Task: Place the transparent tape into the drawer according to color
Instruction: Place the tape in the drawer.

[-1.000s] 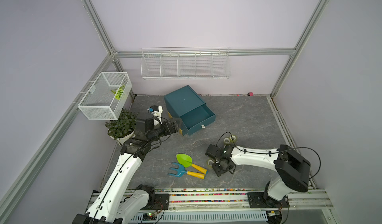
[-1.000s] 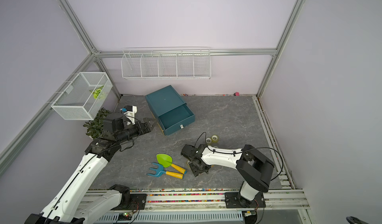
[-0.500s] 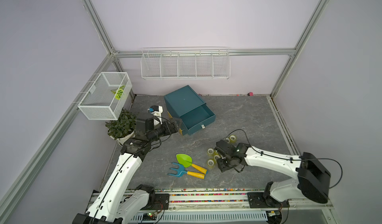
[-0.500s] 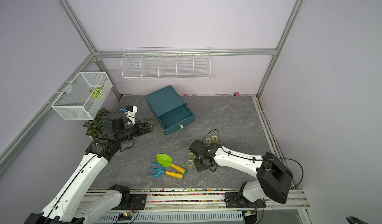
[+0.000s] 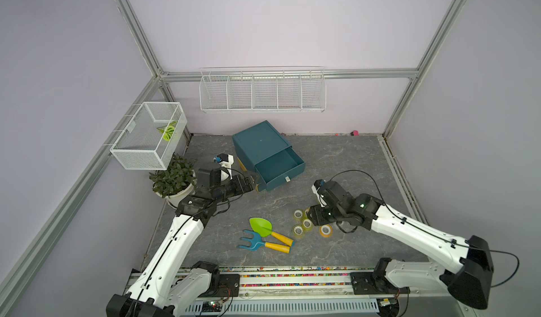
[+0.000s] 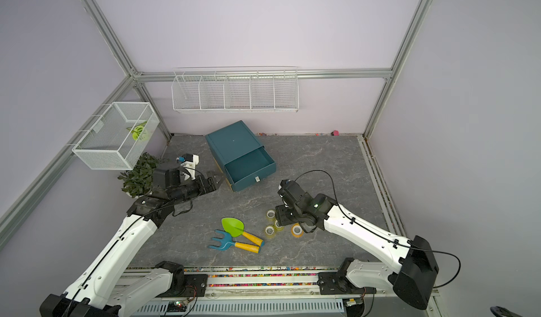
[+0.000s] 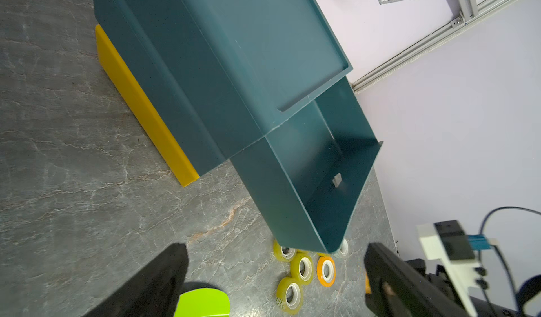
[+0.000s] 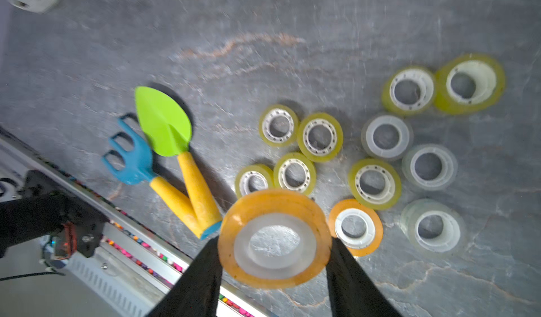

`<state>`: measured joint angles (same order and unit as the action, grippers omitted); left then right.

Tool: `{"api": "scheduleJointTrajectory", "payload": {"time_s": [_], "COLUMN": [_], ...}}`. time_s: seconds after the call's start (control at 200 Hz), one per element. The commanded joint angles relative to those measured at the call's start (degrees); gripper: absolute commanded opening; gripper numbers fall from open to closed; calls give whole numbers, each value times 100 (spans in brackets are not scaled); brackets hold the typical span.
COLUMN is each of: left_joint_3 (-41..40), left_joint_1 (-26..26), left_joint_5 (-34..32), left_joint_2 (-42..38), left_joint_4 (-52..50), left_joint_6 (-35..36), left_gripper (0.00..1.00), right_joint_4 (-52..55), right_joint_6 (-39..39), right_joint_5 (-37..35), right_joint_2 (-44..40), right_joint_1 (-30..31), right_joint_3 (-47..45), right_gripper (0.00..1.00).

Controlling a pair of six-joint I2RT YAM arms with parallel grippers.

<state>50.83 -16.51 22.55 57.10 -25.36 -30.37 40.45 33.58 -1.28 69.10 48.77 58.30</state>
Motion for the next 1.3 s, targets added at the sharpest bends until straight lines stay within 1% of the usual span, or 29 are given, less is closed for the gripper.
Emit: {"api": "scheduleJointTrajectory", "payload": {"time_s": [0.0,0.09,0.27,0.58,0.715,0.84,0.93,1.005,1.055,1.165,1.295], "left_joint_3": [-58,-46,-47,7,8,14,-1,-10,-20,-29,5], "left_joint_1": [-12,-15,-10,-10,-16,-11,-17,-13,-17,-11,-13], "left_joint_5": [81,82,95,122,137,151,156,153,155,184,196], "left_joint_2": [37,42,44,22,-7,-24,-31,-29,-21,-5,-12], "left_joint_4": [58,62,76,15,-49,-108,-110,-117,-107,-104,-134], "left_joint_6": [27,28,39,67,96,142,172,195,207,220,229], "left_gripper": [100,100,100,100,100,100,100,100,100,100,100], "right_joint_4": [-5,8,-8,15,68,147,200,194,188,168,166], "right_joint_6": [-298,-517,-940,-1126,-1150,-1114,-1089,-1067,-1056,-1049,-1056], "right_joint_5": [-40,-18,-15,140,163,159,151,145,141,98,-5], "right_joint_2": [-135,44,743,2534,3092,3351,3466,3511,3530,3536,3436], "right_joint_1": [-26,-52,-70,-424,-503,-501,-502,-501,-508,-501,-532], "right_joint_3": [485,1069,2290,4049,4500,4677,4721,4725,4736,4841,4971], "right_gripper": [44,43,44,44,44,47,52,63,68,72,73]}}
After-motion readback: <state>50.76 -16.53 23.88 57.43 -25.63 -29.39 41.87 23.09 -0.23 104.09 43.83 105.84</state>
